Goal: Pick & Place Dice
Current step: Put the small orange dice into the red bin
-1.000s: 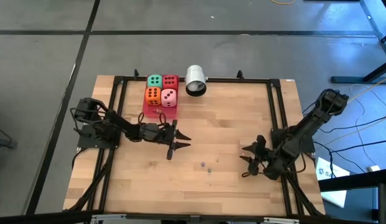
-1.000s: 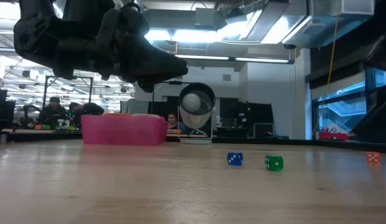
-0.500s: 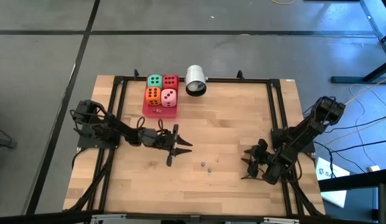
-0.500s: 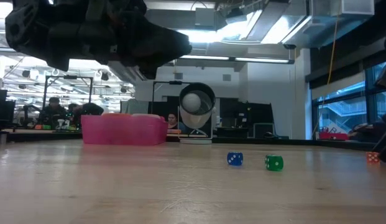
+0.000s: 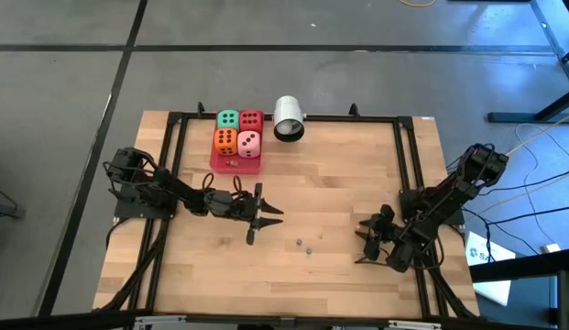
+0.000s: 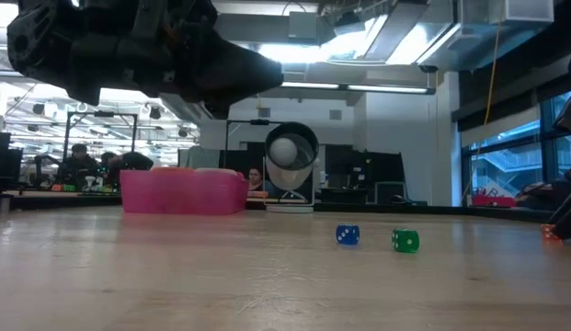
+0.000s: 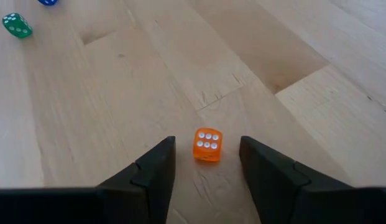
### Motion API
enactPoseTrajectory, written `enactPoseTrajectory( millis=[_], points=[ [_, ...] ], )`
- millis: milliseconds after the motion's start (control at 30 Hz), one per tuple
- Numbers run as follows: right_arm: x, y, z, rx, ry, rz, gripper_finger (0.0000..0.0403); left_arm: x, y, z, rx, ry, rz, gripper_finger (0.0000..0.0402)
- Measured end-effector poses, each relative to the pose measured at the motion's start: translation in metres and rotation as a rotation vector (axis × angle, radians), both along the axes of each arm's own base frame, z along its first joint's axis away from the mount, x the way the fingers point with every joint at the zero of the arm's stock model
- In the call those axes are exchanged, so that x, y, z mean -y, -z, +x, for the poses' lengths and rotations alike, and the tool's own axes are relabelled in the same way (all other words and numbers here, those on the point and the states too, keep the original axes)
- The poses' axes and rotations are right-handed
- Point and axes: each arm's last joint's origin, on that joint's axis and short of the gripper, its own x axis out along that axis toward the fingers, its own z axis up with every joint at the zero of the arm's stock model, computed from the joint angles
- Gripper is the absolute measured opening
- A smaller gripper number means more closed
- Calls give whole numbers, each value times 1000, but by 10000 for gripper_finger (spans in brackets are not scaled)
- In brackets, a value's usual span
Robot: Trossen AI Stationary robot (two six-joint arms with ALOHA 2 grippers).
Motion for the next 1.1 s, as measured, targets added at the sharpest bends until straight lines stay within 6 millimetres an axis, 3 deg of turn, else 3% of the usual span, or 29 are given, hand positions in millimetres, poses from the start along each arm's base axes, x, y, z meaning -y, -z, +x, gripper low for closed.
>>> enactPoseTrajectory(
  millis=[667, 1100],
  points=[
    [-1, 0, 1, 6, 0, 16, 50, 0, 0, 0, -5, -3, 1, 103],
    [-9, -4, 7, 91, -35, 33, 53, 0, 6, 0, -68, -13, -25, 104]
  ],
)
